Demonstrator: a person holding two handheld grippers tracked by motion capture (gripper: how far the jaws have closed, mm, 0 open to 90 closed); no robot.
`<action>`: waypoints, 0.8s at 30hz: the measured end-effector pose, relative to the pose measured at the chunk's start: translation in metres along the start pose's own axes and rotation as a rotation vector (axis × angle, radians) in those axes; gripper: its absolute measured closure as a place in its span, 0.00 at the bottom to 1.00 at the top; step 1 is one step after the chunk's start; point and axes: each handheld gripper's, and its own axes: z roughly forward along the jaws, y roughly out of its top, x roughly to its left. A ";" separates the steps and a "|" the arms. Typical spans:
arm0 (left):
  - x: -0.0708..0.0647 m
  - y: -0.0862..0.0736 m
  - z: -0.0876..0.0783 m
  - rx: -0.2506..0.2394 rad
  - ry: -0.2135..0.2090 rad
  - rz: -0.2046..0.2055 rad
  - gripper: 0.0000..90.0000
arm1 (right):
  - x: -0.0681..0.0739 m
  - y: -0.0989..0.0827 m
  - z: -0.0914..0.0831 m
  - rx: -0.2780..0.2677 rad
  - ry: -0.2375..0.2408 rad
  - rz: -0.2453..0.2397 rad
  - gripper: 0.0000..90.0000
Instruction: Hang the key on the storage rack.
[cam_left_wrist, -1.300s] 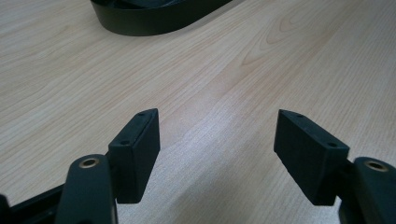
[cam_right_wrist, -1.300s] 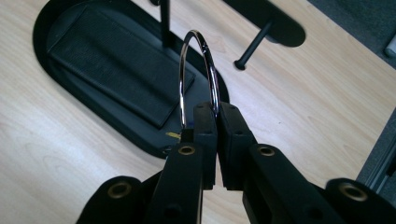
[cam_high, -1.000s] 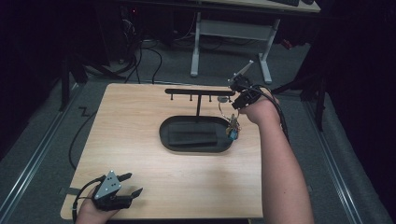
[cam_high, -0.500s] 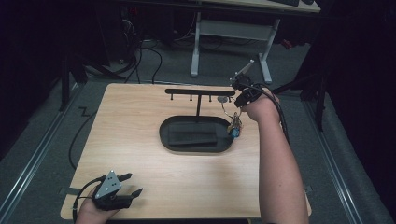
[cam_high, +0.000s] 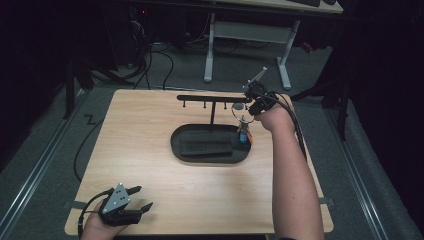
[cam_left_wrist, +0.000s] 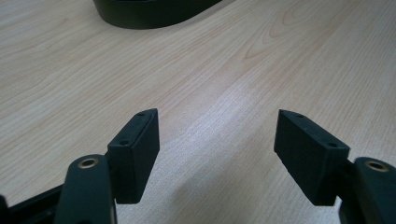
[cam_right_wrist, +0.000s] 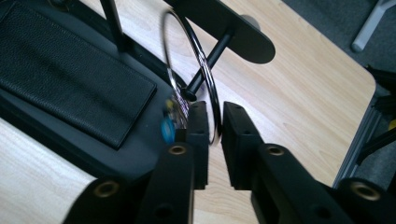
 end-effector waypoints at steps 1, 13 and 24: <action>0.000 0.000 -0.001 0.004 -0.003 0.001 0.35 | 0.000 0.000 0.000 -0.003 -0.003 -0.002 0.86; -0.003 0.001 0.002 0.008 -0.006 0.010 0.35 | 0.006 -0.007 0.000 -0.039 -0.002 0.020 0.47; -0.004 0.002 0.004 0.012 -0.011 0.017 0.35 | 0.011 -0.025 0.000 -0.093 -0.003 0.072 0.28</action>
